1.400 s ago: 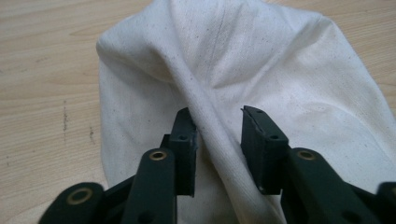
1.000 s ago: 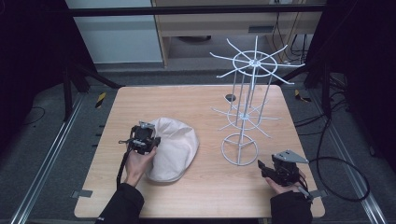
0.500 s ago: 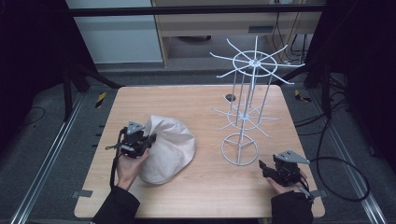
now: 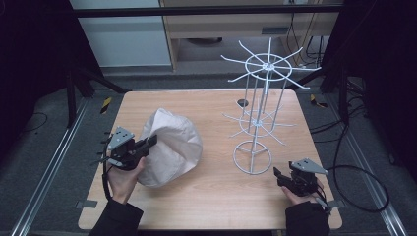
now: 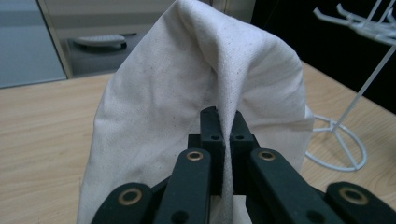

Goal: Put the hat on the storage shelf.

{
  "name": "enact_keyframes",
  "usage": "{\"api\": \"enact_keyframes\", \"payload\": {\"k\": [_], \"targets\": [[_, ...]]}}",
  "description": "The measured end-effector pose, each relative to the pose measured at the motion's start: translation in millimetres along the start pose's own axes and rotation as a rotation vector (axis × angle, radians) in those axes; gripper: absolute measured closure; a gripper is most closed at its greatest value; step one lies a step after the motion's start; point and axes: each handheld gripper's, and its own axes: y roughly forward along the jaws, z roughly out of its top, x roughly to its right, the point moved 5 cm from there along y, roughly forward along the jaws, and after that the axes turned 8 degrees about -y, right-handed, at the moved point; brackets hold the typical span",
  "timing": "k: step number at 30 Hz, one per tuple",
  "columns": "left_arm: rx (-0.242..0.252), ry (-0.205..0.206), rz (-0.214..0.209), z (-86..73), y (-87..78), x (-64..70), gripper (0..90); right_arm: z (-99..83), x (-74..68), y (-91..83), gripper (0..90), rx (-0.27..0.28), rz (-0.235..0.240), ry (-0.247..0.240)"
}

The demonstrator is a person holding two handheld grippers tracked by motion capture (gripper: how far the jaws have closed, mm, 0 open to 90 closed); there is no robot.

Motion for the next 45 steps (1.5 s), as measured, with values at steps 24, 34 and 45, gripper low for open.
{"api": "enact_keyframes", "payload": {"k": [24, 34, 45], "targets": [[0.228, 0.001, -0.112, 35.8, -52.7, 24.2, 88.7, 0.5, 0.7, -0.3, 37.1, 0.013, -0.005, -0.005], [0.319, -0.005, -0.171, 54.1, -68.3, 36.3, 88.7, 0.0, 0.5, 0.4, 37.2, 0.013, -0.005, -0.009], [0.422, -0.017, -0.251, 79.4, -79.2, 55.8, 88.7, -0.8, 1.3, 0.9, 37.2, 0.012, -0.01, -0.013]]}}
